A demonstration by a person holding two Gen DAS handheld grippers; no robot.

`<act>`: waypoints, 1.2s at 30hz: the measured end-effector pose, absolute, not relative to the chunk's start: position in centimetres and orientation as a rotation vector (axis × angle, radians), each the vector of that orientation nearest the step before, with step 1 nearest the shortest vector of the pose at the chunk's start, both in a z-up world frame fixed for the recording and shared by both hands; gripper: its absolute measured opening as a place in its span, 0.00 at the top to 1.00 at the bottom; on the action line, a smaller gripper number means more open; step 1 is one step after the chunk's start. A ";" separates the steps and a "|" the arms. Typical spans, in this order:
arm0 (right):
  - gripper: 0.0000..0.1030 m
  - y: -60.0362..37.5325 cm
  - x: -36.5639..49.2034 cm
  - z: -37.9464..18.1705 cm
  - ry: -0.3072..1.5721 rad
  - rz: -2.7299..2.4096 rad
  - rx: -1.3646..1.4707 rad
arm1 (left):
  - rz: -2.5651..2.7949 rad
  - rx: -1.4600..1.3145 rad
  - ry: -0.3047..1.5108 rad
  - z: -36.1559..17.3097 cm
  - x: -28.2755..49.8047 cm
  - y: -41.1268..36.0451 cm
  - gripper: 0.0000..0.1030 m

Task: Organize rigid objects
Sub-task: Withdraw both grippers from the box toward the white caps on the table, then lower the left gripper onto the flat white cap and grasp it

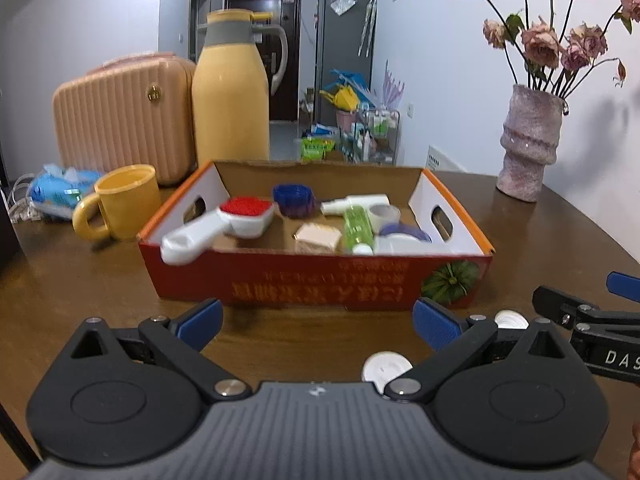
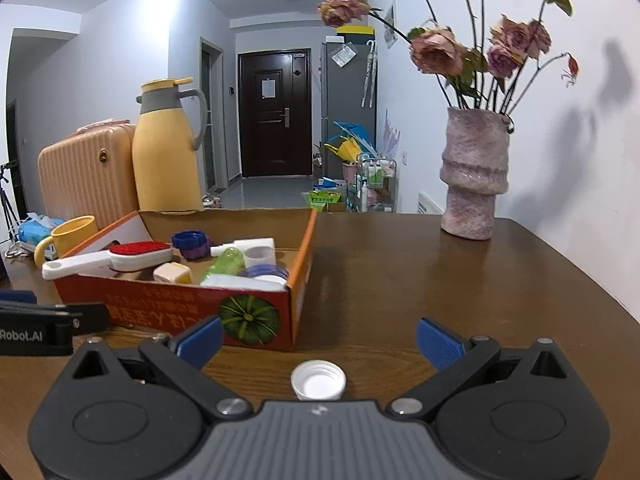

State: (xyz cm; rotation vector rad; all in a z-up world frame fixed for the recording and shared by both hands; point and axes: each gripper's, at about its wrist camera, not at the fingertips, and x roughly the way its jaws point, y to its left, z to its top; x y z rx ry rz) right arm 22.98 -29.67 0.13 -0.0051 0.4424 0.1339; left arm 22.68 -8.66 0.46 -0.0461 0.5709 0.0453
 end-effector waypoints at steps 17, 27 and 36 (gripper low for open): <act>0.00 -33.8 23.5 -2.9 0.506 0.092 0.063 | 0.012 -0.012 0.721 -4.3 23.6 -12.6 0.00; 0.00 -34.3 24.0 -3.8 0.529 0.077 0.100 | -0.001 -0.018 0.768 -5.9 24.8 -13.3 0.12; 0.00 -34.1 24.0 -3.9 0.528 0.073 0.095 | -0.039 0.012 0.726 -5.7 25.0 -13.9 0.54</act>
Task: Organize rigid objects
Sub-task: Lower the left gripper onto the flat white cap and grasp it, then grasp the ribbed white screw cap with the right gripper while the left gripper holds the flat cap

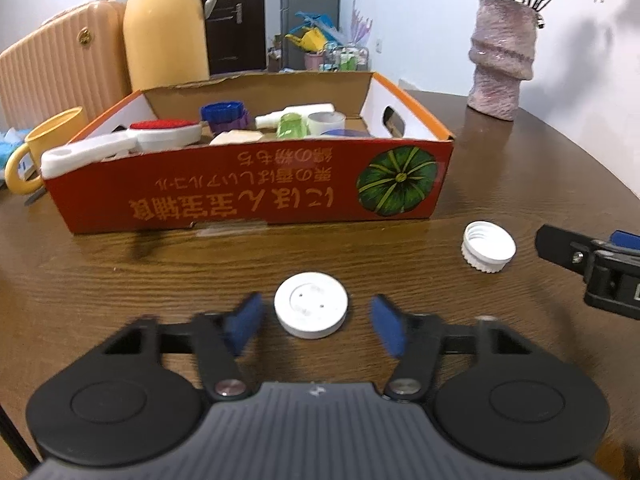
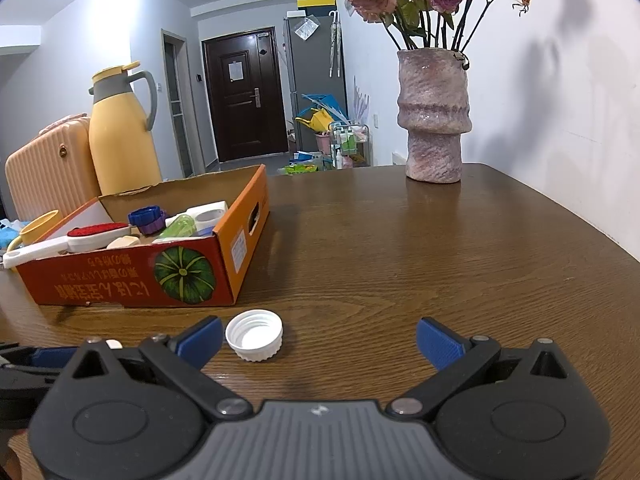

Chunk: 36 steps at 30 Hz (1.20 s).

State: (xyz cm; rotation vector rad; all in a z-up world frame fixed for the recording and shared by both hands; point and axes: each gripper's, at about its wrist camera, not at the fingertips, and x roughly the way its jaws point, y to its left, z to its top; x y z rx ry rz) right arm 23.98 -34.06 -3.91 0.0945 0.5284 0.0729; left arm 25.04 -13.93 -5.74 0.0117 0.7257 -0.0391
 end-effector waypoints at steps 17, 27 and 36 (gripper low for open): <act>0.00 -32.8 24.0 -4.3 0.528 0.082 0.073 | -0.050 0.000 0.636 -4.0 24.6 -11.8 0.61; 0.01 -30.3 24.6 -4.7 0.556 0.096 0.045 | -0.008 -0.026 0.593 -2.9 24.5 -8.3 0.61; 0.09 -28.7 26.2 -5.3 0.599 0.073 0.024 | 0.021 -0.048 0.567 -2.3 24.3 -5.5 0.61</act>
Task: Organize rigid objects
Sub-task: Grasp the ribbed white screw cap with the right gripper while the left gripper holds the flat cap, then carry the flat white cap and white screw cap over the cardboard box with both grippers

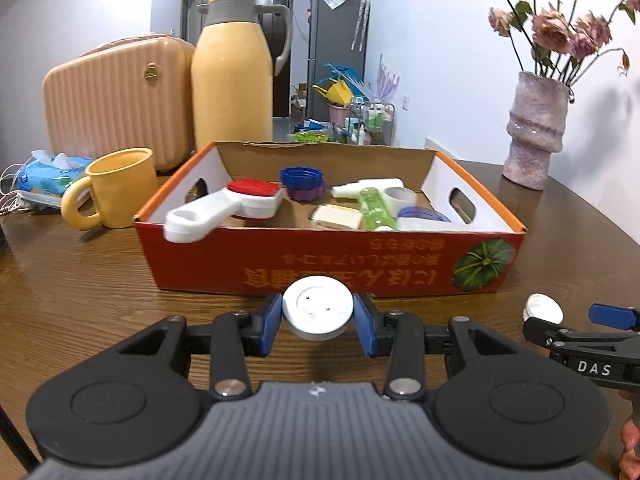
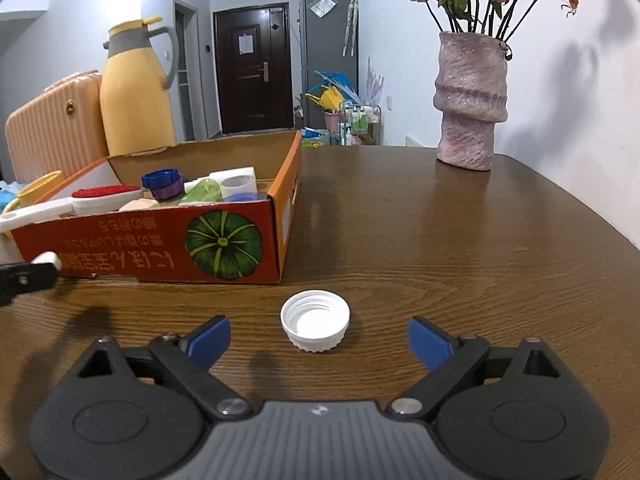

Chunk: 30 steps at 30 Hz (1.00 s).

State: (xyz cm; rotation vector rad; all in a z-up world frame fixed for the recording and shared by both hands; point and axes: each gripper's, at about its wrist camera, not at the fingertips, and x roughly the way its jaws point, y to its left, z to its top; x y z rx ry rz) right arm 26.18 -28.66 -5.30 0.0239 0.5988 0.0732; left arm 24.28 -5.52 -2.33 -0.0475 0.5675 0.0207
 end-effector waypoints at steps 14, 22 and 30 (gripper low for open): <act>0.38 -27.4 28.6 -6.2 0.655 0.019 0.012 | 0.028 -0.072 0.545 -1.7 24.1 -2.8 0.61; 0.62 -26.8 28.0 -6.0 0.634 0.035 0.006 | 0.023 -0.074 0.528 -1.4 23.7 -2.3 0.61; 0.62 -25.5 26.9 -5.4 0.593 0.063 0.008 | 0.019 -0.081 0.512 -1.0 23.3 -2.0 0.61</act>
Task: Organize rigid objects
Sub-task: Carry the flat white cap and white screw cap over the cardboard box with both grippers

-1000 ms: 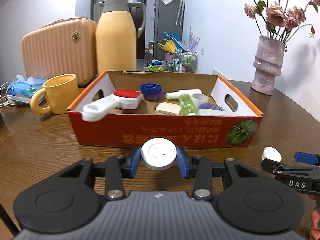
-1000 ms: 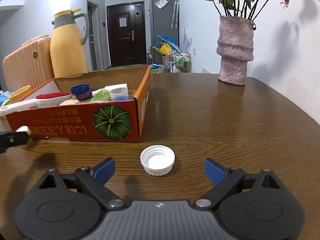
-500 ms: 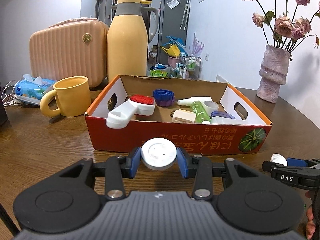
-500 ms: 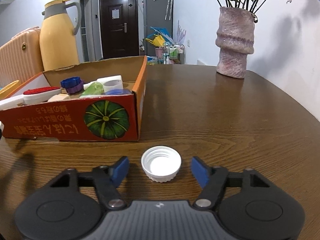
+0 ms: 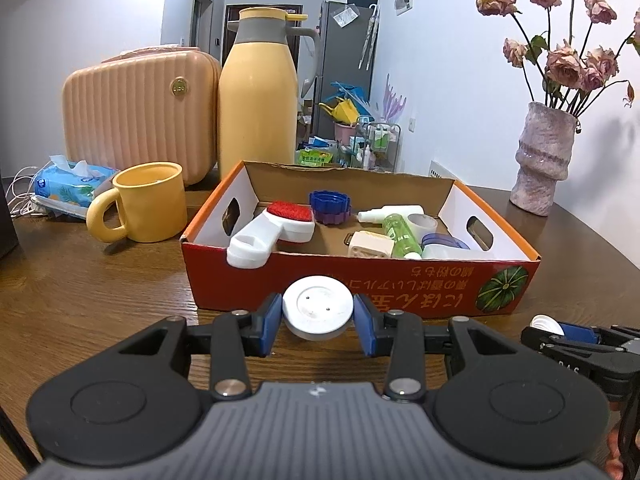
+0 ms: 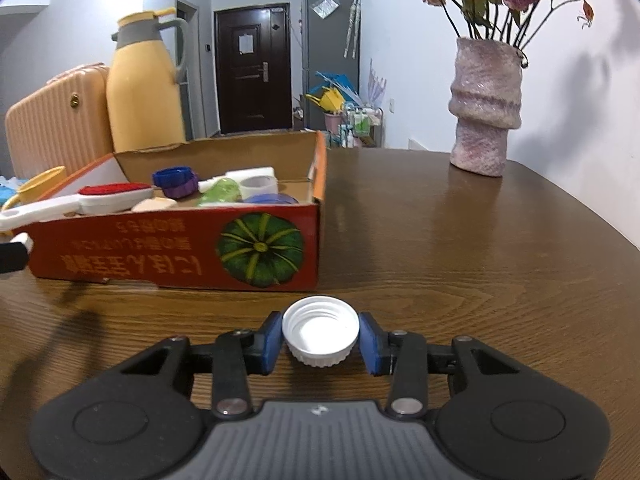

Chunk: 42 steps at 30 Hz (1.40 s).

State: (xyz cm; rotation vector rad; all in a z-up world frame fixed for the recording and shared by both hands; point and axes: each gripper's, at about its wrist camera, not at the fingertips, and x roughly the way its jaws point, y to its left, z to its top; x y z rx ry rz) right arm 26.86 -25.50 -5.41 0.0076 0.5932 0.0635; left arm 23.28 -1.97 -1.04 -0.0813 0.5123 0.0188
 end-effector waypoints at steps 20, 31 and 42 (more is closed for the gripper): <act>0.62 -21.6 24.5 -1.8 0.455 0.190 -0.002 | 0.025 -0.084 0.469 1.1 23.1 -1.9 0.61; 0.62 -20.6 25.4 0.3 0.392 0.210 0.002 | 0.036 -0.091 0.423 2.6 24.5 -2.4 0.61; 0.62 -20.3 27.9 1.3 0.357 0.204 0.015 | 0.055 -0.111 0.399 3.1 27.1 -2.4 0.61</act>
